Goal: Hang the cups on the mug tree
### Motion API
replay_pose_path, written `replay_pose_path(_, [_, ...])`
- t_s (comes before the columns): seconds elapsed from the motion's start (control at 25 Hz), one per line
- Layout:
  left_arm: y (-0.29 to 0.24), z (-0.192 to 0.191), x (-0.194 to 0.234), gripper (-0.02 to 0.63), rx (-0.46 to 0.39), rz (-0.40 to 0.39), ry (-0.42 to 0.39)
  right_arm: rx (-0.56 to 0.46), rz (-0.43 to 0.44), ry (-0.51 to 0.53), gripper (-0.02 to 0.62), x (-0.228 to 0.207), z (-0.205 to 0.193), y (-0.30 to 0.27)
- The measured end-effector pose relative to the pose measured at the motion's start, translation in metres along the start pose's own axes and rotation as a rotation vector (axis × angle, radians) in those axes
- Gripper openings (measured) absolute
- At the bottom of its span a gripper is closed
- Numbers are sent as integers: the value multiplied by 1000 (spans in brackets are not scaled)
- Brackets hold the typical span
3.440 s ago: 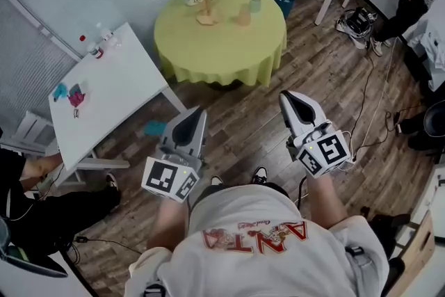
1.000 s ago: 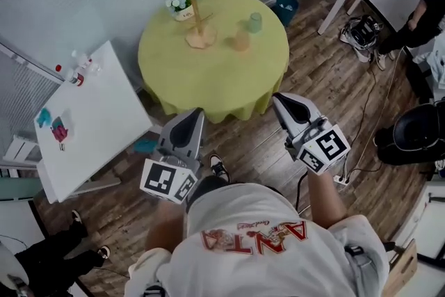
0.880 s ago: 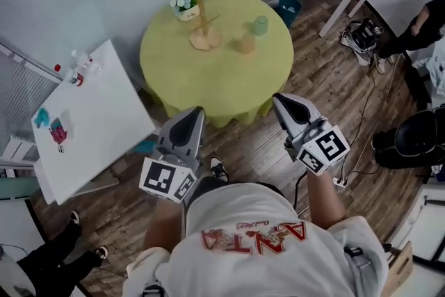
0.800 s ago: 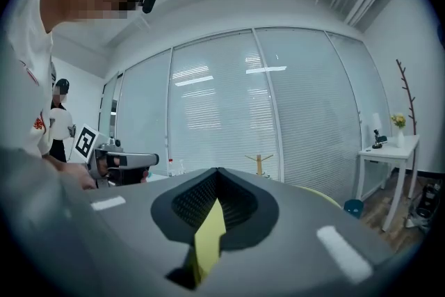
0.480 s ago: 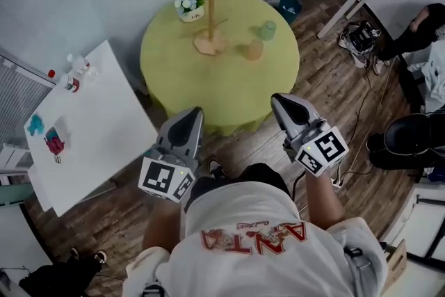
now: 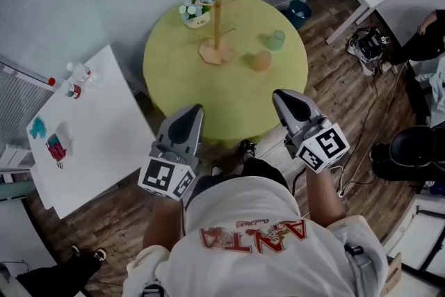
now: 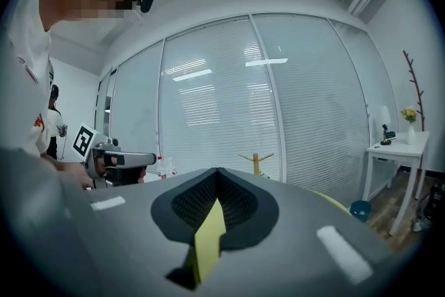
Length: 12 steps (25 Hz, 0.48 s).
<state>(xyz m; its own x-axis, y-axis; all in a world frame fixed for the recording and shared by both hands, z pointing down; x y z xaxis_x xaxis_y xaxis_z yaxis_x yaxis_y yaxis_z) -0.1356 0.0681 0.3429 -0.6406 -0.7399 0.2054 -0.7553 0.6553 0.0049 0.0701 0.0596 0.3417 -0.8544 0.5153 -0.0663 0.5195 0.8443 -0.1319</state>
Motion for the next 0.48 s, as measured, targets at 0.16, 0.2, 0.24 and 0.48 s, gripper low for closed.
replay_pose_path(0.16, [-35, 6, 16, 9, -3, 37, -9, -15, 9, 1, 0, -42, 10, -28])
replay_pose_path(0.2, [-47, 8, 20, 8, -4, 46, -11, -19, 9, 2, 0, -55, 13, -35])
replay_pose_path(0.24, [-59, 10, 24, 8, -3, 55, -13, -22, 11, 3, 0, -68, 16, -42])
replay_pose_path(0.48, [-128, 6, 35, 8, 29, 111, 0, 18, 21, -42, 0, -149, 3, -70])
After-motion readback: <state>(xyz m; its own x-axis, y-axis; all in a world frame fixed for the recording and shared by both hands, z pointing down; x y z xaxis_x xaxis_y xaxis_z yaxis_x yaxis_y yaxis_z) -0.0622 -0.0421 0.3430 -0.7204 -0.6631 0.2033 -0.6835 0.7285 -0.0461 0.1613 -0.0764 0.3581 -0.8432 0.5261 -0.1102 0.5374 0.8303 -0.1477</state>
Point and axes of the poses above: the fingertips, and each gripper's own axes: y backward along the fingers, x to its left, z out of its top, the point moved 3 cm from there along y, backward along the fingers, and after that the axes turned 9 degrees about -z, right-handed, at the moved point
